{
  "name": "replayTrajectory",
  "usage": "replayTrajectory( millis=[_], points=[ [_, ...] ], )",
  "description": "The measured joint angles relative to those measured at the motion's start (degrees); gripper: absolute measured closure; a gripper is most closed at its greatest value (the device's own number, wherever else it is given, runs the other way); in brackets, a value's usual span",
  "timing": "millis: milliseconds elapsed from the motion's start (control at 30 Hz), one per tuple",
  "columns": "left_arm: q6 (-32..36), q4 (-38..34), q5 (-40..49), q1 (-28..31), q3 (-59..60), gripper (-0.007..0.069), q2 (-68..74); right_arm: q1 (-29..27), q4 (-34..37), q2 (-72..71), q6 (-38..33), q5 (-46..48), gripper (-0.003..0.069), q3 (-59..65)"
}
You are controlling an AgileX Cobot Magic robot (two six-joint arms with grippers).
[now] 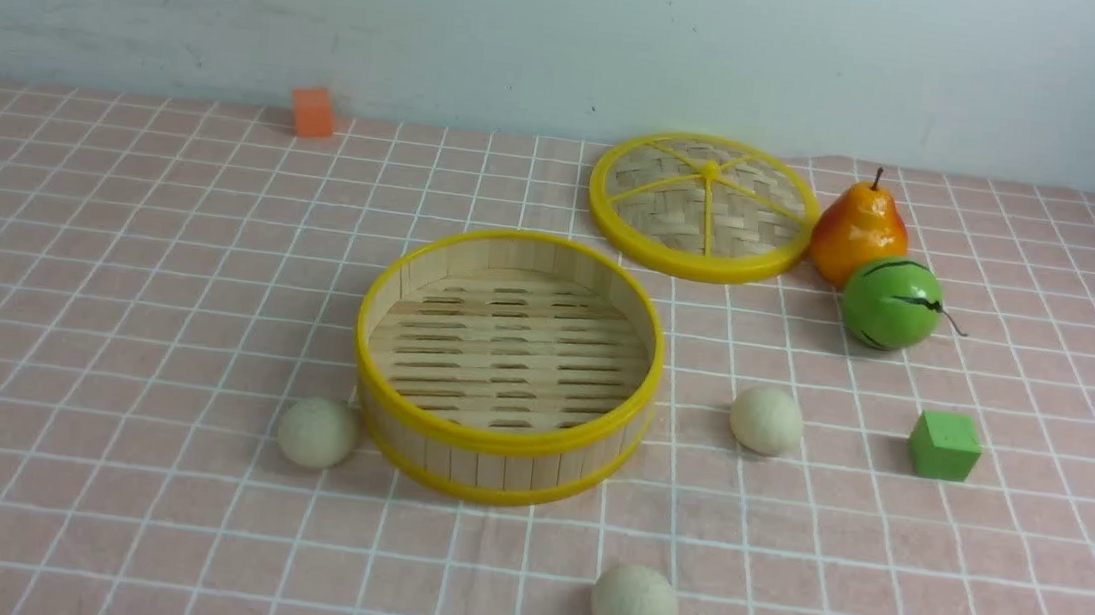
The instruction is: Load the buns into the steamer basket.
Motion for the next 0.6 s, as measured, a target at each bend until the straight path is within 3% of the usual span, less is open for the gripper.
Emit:
replayTrajectory(
  millis=[600],
  points=[
    [0.0, 0.0, 0.18, 0.0, 0.0, 0.0386, 0.0, 0.0, 0.0, 0.0, 0.0, 0.0, 0.0533, 0.0]
  ],
)
